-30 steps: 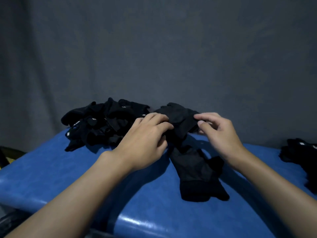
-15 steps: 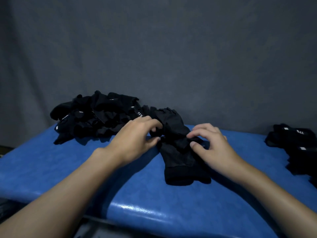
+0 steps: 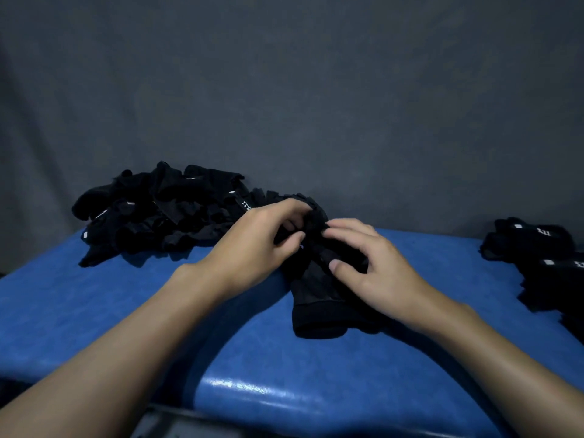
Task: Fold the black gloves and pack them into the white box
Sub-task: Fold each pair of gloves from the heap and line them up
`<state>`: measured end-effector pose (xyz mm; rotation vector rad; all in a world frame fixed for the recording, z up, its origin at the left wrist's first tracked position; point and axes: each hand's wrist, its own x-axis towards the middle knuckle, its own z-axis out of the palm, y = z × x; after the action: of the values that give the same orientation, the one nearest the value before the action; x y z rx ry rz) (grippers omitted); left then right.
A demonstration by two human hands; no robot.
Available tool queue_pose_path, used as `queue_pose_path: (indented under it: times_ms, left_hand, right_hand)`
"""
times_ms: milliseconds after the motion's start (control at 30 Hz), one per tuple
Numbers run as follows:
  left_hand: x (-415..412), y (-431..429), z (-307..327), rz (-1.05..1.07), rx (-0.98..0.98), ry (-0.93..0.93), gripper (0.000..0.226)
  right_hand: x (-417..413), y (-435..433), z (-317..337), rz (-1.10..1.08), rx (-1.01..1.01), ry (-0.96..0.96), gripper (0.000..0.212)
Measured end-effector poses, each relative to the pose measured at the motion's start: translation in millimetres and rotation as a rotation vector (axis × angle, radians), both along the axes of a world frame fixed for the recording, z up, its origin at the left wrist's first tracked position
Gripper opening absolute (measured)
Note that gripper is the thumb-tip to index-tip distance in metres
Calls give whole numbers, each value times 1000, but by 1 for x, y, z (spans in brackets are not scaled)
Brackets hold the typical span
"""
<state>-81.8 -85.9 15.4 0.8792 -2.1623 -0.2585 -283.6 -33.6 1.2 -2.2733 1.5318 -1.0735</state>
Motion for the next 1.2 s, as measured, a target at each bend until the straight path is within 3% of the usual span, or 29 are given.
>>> queue_pose_path:
  times_ms: [233, 400, 533, 667, 900, 1067, 1200]
  left_hand:
    - [-9, -11, 2, 76, -39, 39, 59]
    - [-20, -11, 10, 69, -45, 178, 15]
    - [-30, -5, 18, -23, 72, 336, 4]
    - [-36, 2, 21, -95, 129, 397, 8]
    - [-34, 10, 28, -122, 124, 467, 24]
    - [-23, 5, 20, -61, 388, 339, 58]
    - [-22, 3, 18, -60, 469, 452, 33]
  right_hand:
    - [-6, 11, 20, 38, -95, -303, 33]
    - [-10, 21, 30, 38, -162, -454, 27]
    - [-16, 26, 32, 47, -97, -624, 26]
    - [-18, 33, 34, 50, -40, -706, 28]
    - [-16, 33, 34, 26, -41, -616, 28]
    - [-15, 33, 37, 21, -32, -799, 31]
    - [-14, 36, 38, 53, 26, -929, 31]
